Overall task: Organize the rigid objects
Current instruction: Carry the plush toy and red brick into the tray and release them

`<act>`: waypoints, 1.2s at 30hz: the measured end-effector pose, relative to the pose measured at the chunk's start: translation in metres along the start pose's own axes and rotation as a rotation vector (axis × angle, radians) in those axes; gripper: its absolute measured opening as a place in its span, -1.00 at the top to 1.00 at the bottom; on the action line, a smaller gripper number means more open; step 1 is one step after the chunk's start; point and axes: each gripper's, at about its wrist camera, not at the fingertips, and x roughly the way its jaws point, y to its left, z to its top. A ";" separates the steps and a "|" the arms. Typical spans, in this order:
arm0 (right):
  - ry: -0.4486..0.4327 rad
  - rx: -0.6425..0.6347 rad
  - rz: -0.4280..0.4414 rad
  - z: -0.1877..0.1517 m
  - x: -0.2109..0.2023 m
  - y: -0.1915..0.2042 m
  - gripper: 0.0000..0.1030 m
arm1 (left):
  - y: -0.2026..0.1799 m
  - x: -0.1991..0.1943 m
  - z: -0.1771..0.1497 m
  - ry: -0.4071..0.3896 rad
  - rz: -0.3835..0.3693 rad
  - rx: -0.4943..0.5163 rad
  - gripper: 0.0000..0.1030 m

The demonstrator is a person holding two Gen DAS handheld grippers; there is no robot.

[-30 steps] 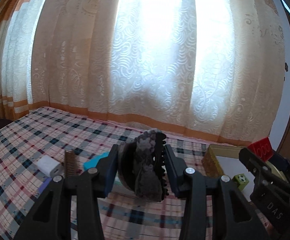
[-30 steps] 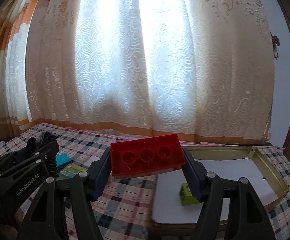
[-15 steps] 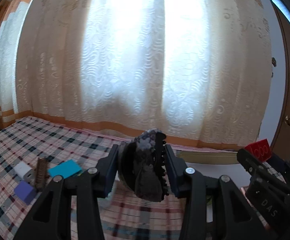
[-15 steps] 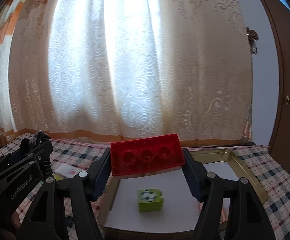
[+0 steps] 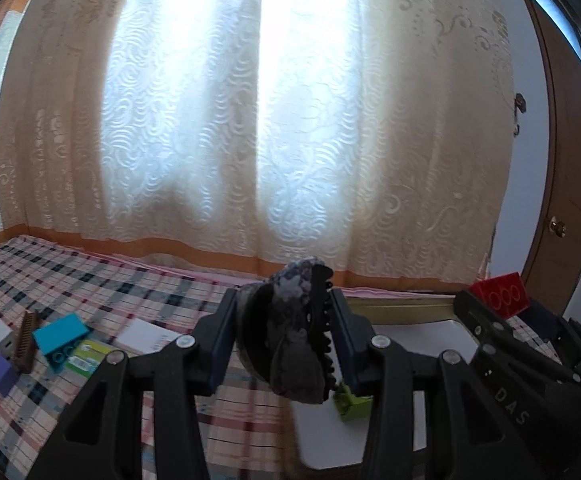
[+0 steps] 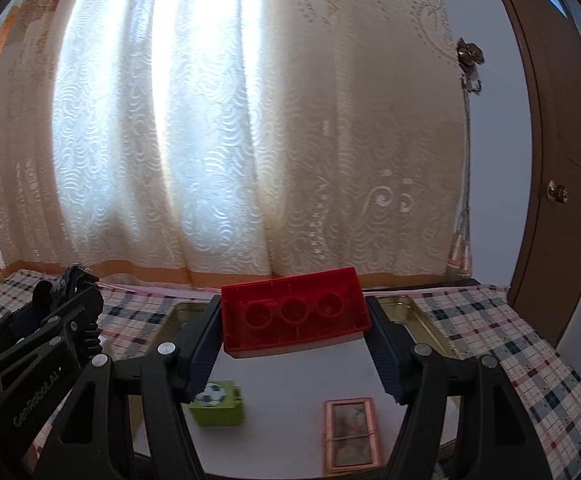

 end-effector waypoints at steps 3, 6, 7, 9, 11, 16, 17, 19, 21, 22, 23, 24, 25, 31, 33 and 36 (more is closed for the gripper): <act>0.002 0.001 -0.018 0.000 0.003 -0.010 -0.34 | -0.010 0.007 -0.001 0.019 -0.019 0.002 0.15; 0.012 0.001 -0.041 0.001 0.008 -0.021 -0.34 | -0.021 0.013 -0.001 0.033 -0.038 0.004 0.15; 0.017 0.002 -0.049 0.001 0.010 -0.024 -0.34 | -0.025 0.015 -0.001 0.037 -0.043 0.008 0.15; 0.025 0.010 -0.069 0.001 0.013 -0.032 -0.34 | -0.034 0.019 -0.002 0.046 -0.054 0.016 0.15; 0.037 0.014 -0.087 0.002 0.017 -0.038 -0.34 | -0.041 0.025 -0.004 0.061 -0.067 0.022 0.15; 0.110 0.037 -0.132 -0.001 0.035 -0.055 -0.34 | -0.057 0.039 -0.007 0.112 -0.089 0.030 0.15; 0.124 0.045 -0.138 -0.002 0.038 -0.058 -0.34 | -0.060 0.042 -0.008 0.125 -0.089 0.034 0.15; 0.149 0.059 -0.151 -0.003 0.044 -0.066 -0.34 | -0.066 0.049 -0.008 0.157 -0.089 0.043 0.15; 0.184 0.074 -0.161 -0.005 0.051 -0.073 -0.34 | -0.073 0.057 -0.010 0.191 -0.086 0.055 0.15; 0.197 0.078 -0.164 -0.006 0.053 -0.075 -0.34 | -0.076 0.061 -0.011 0.210 -0.080 0.068 0.15; 0.221 0.086 -0.167 -0.007 0.057 -0.078 -0.34 | -0.079 0.064 -0.013 0.229 -0.078 0.075 0.15; 0.237 0.092 -0.167 -0.009 0.060 -0.080 -0.34 | -0.081 0.067 -0.015 0.243 -0.078 0.076 0.15; 0.259 0.103 -0.164 -0.011 0.063 -0.082 -0.34 | -0.082 0.069 -0.017 0.257 -0.076 0.078 0.15; 0.302 0.123 -0.152 -0.016 0.071 -0.084 -0.34 | -0.086 0.081 -0.024 0.323 -0.057 0.113 0.15; 0.309 0.118 -0.154 -0.017 0.072 -0.082 -0.34 | -0.085 0.082 -0.024 0.330 -0.056 0.114 0.15; 0.328 0.116 -0.146 -0.019 0.076 -0.081 -0.34 | -0.086 0.085 -0.025 0.343 -0.056 0.124 0.15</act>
